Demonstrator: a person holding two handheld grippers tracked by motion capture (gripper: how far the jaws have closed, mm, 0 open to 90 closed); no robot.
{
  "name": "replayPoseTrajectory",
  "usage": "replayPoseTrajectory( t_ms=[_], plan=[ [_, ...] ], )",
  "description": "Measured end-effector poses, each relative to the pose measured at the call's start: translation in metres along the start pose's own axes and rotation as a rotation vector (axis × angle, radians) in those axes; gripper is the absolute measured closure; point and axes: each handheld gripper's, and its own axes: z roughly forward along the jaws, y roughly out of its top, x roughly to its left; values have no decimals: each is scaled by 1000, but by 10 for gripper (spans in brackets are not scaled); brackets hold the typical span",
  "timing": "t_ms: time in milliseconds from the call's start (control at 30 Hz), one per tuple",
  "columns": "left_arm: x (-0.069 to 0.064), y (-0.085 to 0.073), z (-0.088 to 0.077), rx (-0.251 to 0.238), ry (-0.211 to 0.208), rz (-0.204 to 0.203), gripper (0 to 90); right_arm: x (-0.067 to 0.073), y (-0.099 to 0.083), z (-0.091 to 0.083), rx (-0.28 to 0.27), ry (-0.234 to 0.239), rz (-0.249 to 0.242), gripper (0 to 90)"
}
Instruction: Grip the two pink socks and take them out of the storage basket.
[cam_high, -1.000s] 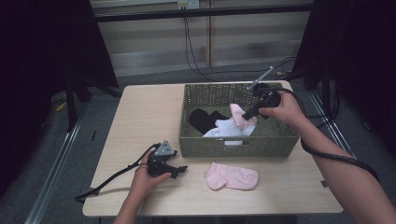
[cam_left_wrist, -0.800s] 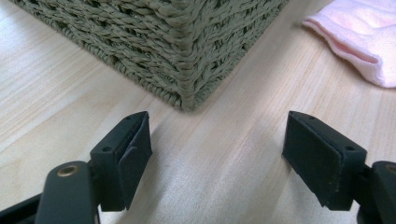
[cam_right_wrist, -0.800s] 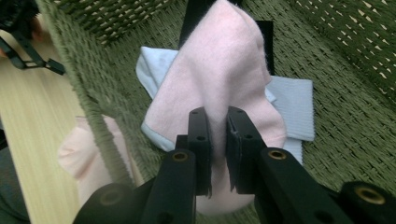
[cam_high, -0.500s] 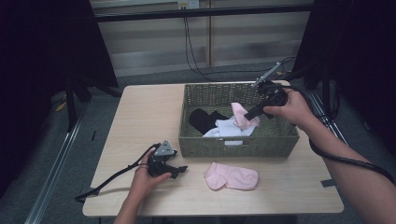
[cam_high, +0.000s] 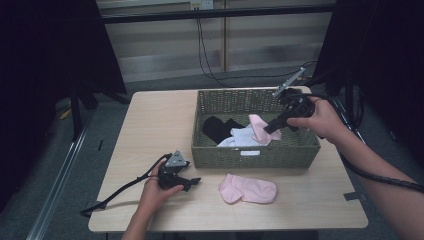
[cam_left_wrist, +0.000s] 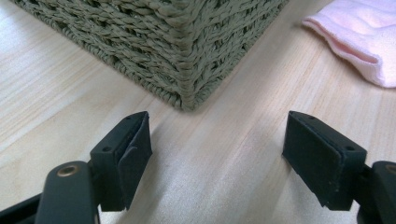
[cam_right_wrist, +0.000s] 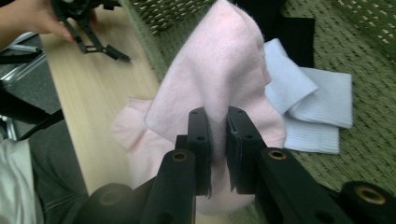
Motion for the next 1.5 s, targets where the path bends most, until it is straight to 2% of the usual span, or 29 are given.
replayPoseTrajectory(
  t_ms=[233, 500, 1100, 1233, 1500],
  plan=[
    [0, 0, 0, 2, 0, 0, 231, 16, -5, -5, -9, 30, -30, 805],
    [0, 0, 0, 5, 0, 4, 231, 32, -10, 2, 0, 62, -75, 804],
    [0, 0, 0, 5, 0, 4, 231, 58, -25, 35, 38, 100, -152, 798],
    [0, 0, 0, 5, -1, 4, 231, 61, -29, 44, 50, 98, -158, 794],
    [0, 0, 0, 5, 0, 4, 231, 61, -36, 60, 61, 124, -149, 782]
  ],
)
